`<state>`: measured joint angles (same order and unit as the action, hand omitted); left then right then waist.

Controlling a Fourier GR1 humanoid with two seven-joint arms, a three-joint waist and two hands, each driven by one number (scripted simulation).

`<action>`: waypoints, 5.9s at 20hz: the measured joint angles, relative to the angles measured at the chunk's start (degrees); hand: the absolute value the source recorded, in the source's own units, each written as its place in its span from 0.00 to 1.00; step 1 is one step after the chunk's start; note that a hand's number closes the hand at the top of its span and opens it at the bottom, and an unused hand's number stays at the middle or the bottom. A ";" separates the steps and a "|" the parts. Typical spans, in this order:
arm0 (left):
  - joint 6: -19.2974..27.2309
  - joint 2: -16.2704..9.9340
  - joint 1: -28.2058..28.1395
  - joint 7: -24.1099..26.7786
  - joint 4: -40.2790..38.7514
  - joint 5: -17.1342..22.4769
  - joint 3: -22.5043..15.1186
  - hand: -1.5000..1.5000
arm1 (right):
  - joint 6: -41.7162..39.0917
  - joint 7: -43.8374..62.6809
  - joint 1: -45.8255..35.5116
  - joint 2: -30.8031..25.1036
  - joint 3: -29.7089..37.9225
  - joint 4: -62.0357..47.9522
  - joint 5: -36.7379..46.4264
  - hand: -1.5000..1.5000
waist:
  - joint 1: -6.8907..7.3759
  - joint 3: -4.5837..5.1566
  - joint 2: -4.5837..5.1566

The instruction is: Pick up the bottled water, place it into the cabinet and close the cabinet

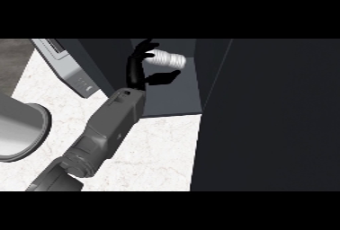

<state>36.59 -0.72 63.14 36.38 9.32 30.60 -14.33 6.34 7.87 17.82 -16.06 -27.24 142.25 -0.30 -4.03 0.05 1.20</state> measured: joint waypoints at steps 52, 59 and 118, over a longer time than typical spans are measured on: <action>-16.56 -7.97 -41.71 -9.52 63.13 3.15 -14.49 1.00 | -6.90 8.17 -3.51 -5.62 -1.75 0.25 0.22 1.00 | 5.52 -0.04 -1.93; -15.64 -15.94 -55.55 -11.72 80.91 1.99 -15.18 1.00 | -5.04 16.13 -7.86 -1.40 -10.85 -0.42 1.29 1.00 | 5.10 -0.13 -1.44; -40.09 -32.48 -85.10 -5.80 95.84 10.56 6.63 1.00 | -15.80 -1.03 -70.77 14.62 11.21 -77.02 -19.15 1.00 | 7.54 0.81 -2.87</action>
<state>-3.50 -33.20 -21.97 30.58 105.16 41.16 -7.69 -9.46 6.83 -52.95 -1.44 -16.03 65.23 -19.45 3.51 0.86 -1.67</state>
